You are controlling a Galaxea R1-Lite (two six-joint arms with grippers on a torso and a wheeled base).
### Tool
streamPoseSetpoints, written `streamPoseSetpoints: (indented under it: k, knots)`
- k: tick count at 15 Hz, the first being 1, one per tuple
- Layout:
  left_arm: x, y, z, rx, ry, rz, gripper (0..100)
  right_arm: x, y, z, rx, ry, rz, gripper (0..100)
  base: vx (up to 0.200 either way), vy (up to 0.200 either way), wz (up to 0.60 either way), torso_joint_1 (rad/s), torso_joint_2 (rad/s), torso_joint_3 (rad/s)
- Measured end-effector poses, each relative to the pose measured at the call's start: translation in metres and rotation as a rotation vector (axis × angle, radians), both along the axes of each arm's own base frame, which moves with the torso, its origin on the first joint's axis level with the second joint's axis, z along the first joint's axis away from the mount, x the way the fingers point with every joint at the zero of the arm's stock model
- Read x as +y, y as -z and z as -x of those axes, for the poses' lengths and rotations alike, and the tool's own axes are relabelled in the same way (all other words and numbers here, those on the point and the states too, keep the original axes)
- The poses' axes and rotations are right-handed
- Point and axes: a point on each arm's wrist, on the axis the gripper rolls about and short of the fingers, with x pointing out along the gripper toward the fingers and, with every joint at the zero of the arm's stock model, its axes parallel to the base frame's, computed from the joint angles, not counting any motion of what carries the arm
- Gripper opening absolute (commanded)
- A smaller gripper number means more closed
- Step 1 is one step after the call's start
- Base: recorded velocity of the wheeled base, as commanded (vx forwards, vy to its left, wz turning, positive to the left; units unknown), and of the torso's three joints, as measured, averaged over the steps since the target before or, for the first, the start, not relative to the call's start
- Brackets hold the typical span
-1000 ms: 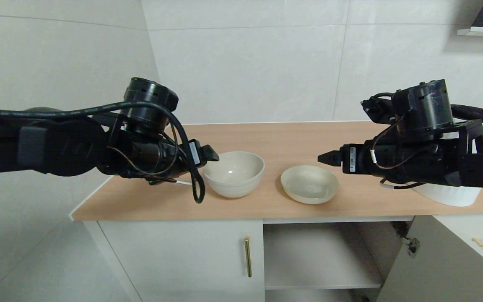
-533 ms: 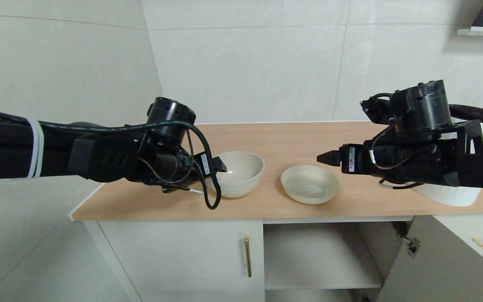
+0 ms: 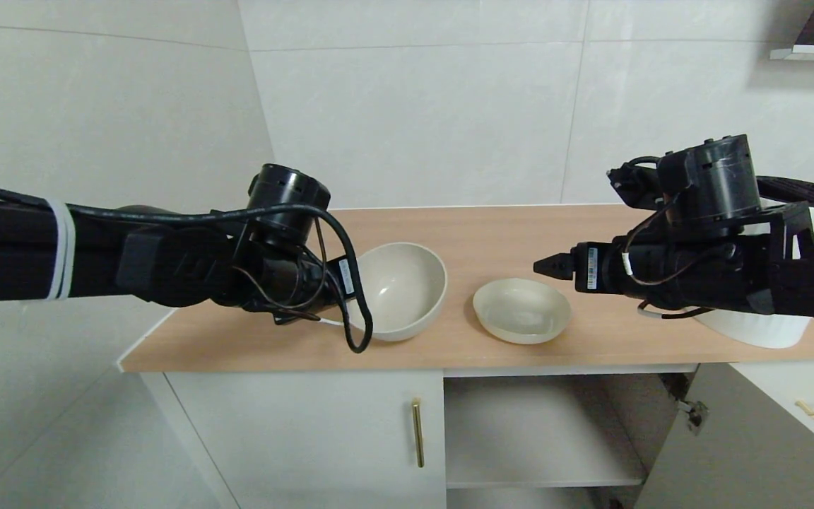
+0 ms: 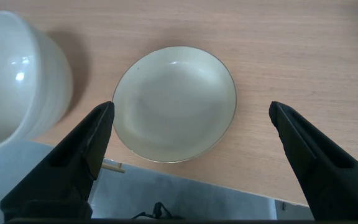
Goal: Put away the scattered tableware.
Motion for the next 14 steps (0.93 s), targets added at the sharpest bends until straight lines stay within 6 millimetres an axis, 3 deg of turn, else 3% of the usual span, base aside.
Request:
streamPoseSetpoints:
  k: [7, 14]
  knots:
    - [0.027, -0.047, 0.051, -0.068, 0.132, 0.151, 0, 0.001, 0.011, -0.010, 0.028, 0.015, 0.017, 100, 0.000, 0.000, 0.00, 0.000, 0.00, 0.000]
    - [0.034, -0.057, 0.060, -0.098, 0.128, 0.163, 0, -0.002, 0.050, -0.053, 0.101, 0.138, 0.099, 100, 0.000, 0.000, 0.00, 0.000, 0.00, 0.000]
